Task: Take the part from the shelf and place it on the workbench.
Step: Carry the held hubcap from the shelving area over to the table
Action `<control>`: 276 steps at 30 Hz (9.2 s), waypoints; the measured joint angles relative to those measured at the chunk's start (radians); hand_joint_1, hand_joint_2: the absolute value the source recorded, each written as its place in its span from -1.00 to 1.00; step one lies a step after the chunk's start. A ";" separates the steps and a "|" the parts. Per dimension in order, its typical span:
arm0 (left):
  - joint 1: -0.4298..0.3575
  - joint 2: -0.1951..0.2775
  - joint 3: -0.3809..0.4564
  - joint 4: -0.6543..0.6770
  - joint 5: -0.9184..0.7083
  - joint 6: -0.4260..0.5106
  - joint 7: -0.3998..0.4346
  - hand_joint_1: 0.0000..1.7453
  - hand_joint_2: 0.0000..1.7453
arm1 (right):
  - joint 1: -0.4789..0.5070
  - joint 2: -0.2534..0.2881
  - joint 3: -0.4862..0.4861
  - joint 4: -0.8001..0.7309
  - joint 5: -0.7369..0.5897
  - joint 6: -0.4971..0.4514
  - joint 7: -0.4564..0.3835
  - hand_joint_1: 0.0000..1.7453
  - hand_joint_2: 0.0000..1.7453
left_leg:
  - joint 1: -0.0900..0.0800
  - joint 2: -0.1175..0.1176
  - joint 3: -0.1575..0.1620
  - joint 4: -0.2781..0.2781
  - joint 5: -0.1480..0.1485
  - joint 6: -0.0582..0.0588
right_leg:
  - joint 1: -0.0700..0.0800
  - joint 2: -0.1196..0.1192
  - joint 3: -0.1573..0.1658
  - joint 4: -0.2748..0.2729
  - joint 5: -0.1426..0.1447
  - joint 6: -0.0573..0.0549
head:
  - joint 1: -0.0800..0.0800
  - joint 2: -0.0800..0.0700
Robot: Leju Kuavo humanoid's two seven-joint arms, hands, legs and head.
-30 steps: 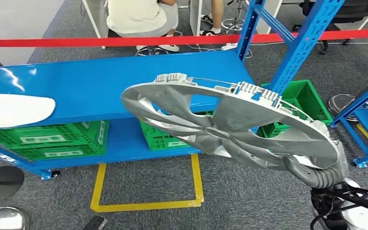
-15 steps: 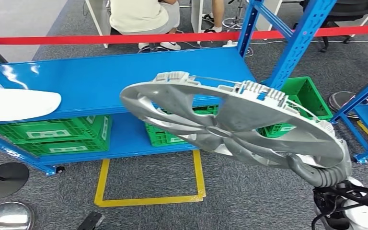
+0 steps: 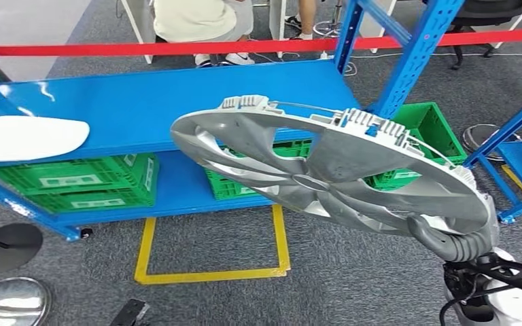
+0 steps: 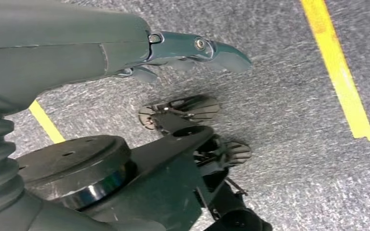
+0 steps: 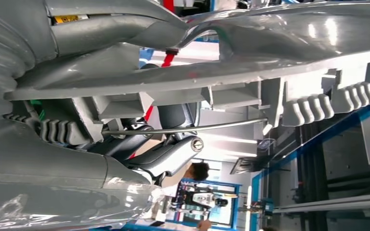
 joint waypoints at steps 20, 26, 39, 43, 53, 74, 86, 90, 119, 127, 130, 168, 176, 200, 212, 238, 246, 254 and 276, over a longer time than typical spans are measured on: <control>0.006 0.002 0.000 0.000 -0.009 0.007 0.000 -1.00 1.00 | -0.011 0.010 -0.004 0.000 0.018 -0.001 0.002 1.00 1.00 | -0.003 0.003 -0.104 0.084 0.002 -0.008 | -0.003 -0.002 0.062 -0.012 -0.047 -0.028 | 0.001 0.000; 0.011 0.001 0.000 0.000 -0.009 0.008 -0.001 -1.00 1.00 | -0.010 0.015 -0.004 0.000 0.023 -0.002 0.003 1.00 1.00 | 0.000 0.004 -0.180 0.302 -0.120 -0.020 | -0.002 -0.004 0.030 -0.011 -0.027 -0.032 | -0.001 0.000; 0.018 -0.006 -0.001 0.001 -0.007 0.007 -0.003 -1.00 1.00 | -0.001 0.020 -0.002 -0.001 0.037 -0.006 0.004 1.00 1.00 | -0.007 0.000 0.007 -0.013 0.002 0.027 | 0.003 -0.003 -0.020 -0.028 0.033 -0.044 | 0.007 0.000; 0.018 -0.005 -0.001 0.001 -0.006 0.007 -0.003 -1.00 1.00 | -0.001 0.020 -0.002 0.000 0.039 -0.008 0.004 1.00 1.00 | -0.011 0.000 -0.001 -0.012 0.008 0.034 | -0.003 -0.003 -0.018 -0.038 0.056 0.008 | 0.006 0.000; 0.005 -0.007 -0.005 0.001 0.000 0.005 -0.004 -1.00 1.00 | -0.016 0.023 -0.002 0.000 0.078 -0.018 -0.016 1.00 1.00 | 0.000 -0.005 -0.004 -0.040 0.041 0.055 | -0.008 -0.002 -0.083 0.107 -0.046 0.031 | 0.009 0.000; 0.000 -0.006 -0.014 0.002 0.036 -0.017 0.012 -1.00 1.00 | -0.017 0.023 -0.001 0.003 0.087 -0.021 -0.024 1.00 1.00 | -0.004 0.024 -0.116 0.176 -0.028 0.015 | -0.001 -0.063 0.019 0.034 -0.055 -0.024 | -0.002 0.000; 0.002 -0.007 0.008 0.003 0.075 -0.027 0.057 -1.00 1.00 | -0.024 0.024 0.000 0.005 0.085 -0.008 -0.025 1.00 1.00 | -0.017 -0.013 -0.044 0.006 0.033 0.053 | 0.006 -0.007 -0.095 0.302 -0.190 0.010 | 0.010 0.000; 0.006 -0.010 0.009 0.003 0.078 -0.032 0.045 -1.00 1.00 | -0.022 0.024 0.000 0.006 0.082 -0.005 -0.023 1.00 1.00 | -0.017 -0.065 -0.046 0.010 0.037 0.047 | 0.001 0.028 -0.003 0.124 -0.090 0.007 | 0.010 0.000; 0.021 -0.030 0.032 0.005 0.094 -0.065 0.073 -1.00 1.00 | 0.026 0.026 -0.007 -0.003 0.099 0.009 -0.041 1.00 1.00 | -0.005 -0.046 -0.050 0.003 0.045 0.042 | -0.004 0.000 -0.057 0.230 -0.138 0.015 | 0.006 0.000; -0.022 -0.030 -0.008 0.005 0.020 0.126 0.093 -1.00 1.00 | 0.072 0.026 -0.070 -0.044 0.104 -0.032 -0.069 1.00 1.00 | -0.002 -0.075 -0.078 0.029 0.040 0.000 | -0.011 0.028 0.043 0.017 -0.056 -0.014 | 0.002 0.000; -0.038 -0.030 -0.019 0.005 0.020 0.134 0.091 -1.00 1.00 | 0.085 0.025 -0.091 -0.058 0.103 -0.032 -0.070 1.00 1.00 | -0.002 -0.007 -0.156 0.195 -0.047 -0.013 | -0.012 0.001 0.044 0.014 -0.054 -0.026 | -0.005 0.000; -0.036 -0.036 -0.015 0.005 0.083 0.150 0.049 -1.00 1.00 | 0.064 0.025 -0.104 -0.080 0.082 0.000 -0.046 1.00 1.00 | -0.007 0.051 -0.071 0.035 0.049 0.003 | 0.000 -0.067 0.053 0.011 -0.063 -0.012 | -0.004 0.000; -0.013 -0.032 -0.017 0.005 0.073 0.178 0.027 -1.00 1.00 | -0.116 -0.060 -0.115 -0.135 -0.204 0.113 0.130 1.00 1.00 | -0.011 0.004 -0.063 0.003 0.054 0.047 | -0.003 -0.011 -0.037 0.211 -0.177 0.014 | 0.001 0.000; -0.014 -0.049 -0.045 0.006 0.062 0.161 0.033 -1.00 1.00 | -0.509 -0.117 0.024 -0.172 -0.267 0.055 0.280 1.00 1.00 | -0.013 0.072 -0.085 0.026 0.060 0.011 | 0.005 -0.090 0.048 0.022 -0.069 -0.002 | -0.010 0.000; -0.018 -0.047 -0.056 0.006 0.061 0.160 0.033 -1.00 1.00 | -0.532 -0.119 0.056 -0.172 -0.269 0.044 0.280 1.00 1.00 | -0.005 -0.066 -0.077 0.018 0.062 0.045 | -0.007 0.016 -0.049 0.171 -0.093 0.019 | 0.001 0.000; -0.032 -0.042 -0.077 0.006 0.066 0.149 0.027 -1.00 1.00 | -0.587 -0.120 0.097 -0.174 -0.257 0.011 0.297 1.00 1.00 | -0.005 -0.008 -0.078 0.021 0.058 0.049 | -0.001 -0.010 -0.082 0.261 -0.169 0.023 | 0.001 0.000; -0.033 -0.046 -0.085 0.006 0.066 0.149 0.027 -1.00 1.00 | -0.602 -0.119 0.106 -0.170 -0.270 0.012 0.302 1.00 1.00 | -0.001 -0.093 -0.085 0.024 0.064 0.029 | -0.008 0.063 0.015 0.028 -0.043 0.013 | 0.000 0.000; -0.034 -0.047 -0.092 0.006 0.075 0.149 0.027 -1.00 1.00 | -0.607 -0.114 0.113 -0.170 -0.242 -0.015 0.288 1.00 1.00 | 0.000 -0.004 -0.218 0.283 -0.058 -0.006 | -0.003 -0.005 0.024 0.011 -0.036 -0.018 | -0.007 0.000; -0.005 -0.030 -0.040 0.006 0.193 0.144 -0.018 -1.00 1.00 | -0.029 -0.082 -0.231 -0.316 -0.180 0.080 -0.006 1.00 1.00 | 0.000 -0.085 -0.071 0.022 0.053 0.032 | -0.012 0.056 0.026 0.023 -0.048 0.024 | -0.003 0.000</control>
